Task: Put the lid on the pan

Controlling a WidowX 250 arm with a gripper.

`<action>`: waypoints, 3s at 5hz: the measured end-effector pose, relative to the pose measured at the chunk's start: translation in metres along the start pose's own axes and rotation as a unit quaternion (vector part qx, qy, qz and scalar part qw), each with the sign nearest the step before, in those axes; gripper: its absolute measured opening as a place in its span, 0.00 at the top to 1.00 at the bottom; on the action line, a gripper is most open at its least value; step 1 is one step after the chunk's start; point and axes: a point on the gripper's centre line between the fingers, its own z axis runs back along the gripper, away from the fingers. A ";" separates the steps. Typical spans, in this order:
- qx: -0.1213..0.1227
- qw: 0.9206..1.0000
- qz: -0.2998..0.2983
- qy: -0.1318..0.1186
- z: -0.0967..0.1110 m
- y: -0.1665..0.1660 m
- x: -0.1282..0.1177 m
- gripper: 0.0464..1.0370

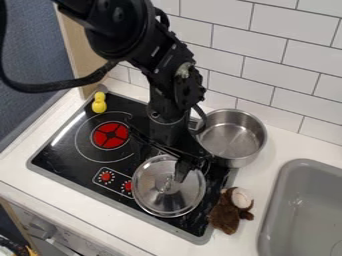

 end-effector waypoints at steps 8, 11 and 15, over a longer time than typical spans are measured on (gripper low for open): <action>0.022 0.998 -0.008 0.052 -0.030 -0.006 -0.010 0.89; 0.014 0.999 0.017 0.044 -0.020 0.012 -0.019 0.99; -0.037 0.999 0.002 -0.011 0.044 -0.013 0.011 0.99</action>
